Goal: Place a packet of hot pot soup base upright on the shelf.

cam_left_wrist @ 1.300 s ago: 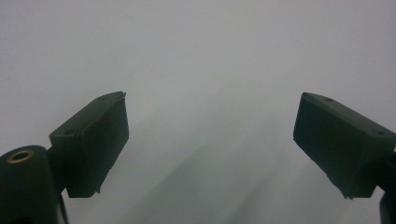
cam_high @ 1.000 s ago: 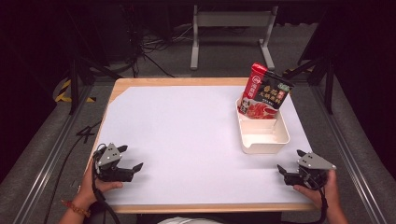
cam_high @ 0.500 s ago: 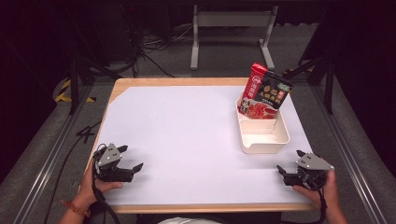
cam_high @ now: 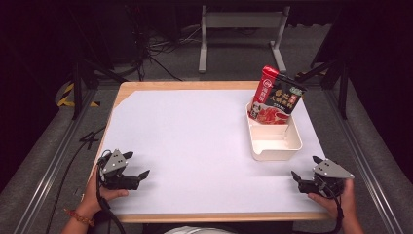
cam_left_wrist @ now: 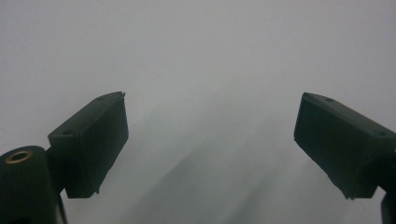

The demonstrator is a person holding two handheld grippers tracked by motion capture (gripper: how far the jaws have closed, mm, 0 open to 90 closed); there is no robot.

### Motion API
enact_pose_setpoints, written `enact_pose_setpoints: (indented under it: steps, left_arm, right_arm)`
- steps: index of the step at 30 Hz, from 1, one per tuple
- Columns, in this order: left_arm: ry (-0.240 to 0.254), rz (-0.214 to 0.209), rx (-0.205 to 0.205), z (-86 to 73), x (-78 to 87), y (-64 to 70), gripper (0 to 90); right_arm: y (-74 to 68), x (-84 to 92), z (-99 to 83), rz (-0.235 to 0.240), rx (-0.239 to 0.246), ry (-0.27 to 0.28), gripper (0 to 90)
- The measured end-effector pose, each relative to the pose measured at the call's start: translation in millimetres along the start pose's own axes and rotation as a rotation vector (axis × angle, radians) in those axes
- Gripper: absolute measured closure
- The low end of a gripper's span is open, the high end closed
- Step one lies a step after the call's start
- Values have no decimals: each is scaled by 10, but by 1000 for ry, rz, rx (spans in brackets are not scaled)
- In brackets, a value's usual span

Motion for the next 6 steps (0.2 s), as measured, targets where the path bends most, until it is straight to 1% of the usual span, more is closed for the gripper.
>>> enact_pose_setpoints:
  steps: [3, 5, 6]
  left_arm:
    - [3, 1, -4, 9, -1, -2, 109]
    - [5, -1, 2, 10, -3, -11, 109]
    - [-1, 0, 3, 10, -7, -20, 109]
  right_arm:
    - [-1, -5, -4, 0, 3, -3, 100]
    - [6, -7, -14, -15, 6, -10, 100]
    - [13, -2, -17, -14, 0, -8, 101]
Point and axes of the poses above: each handheld gripper's, and its own axes: x roughly backward along the jaws, z roughly out of its top, y roughly to its right, the point moved 6 cm from there along -x, roughly forward along the jaws, and after that the axes turned 14 degrees about -y, right-handed, at the moved point
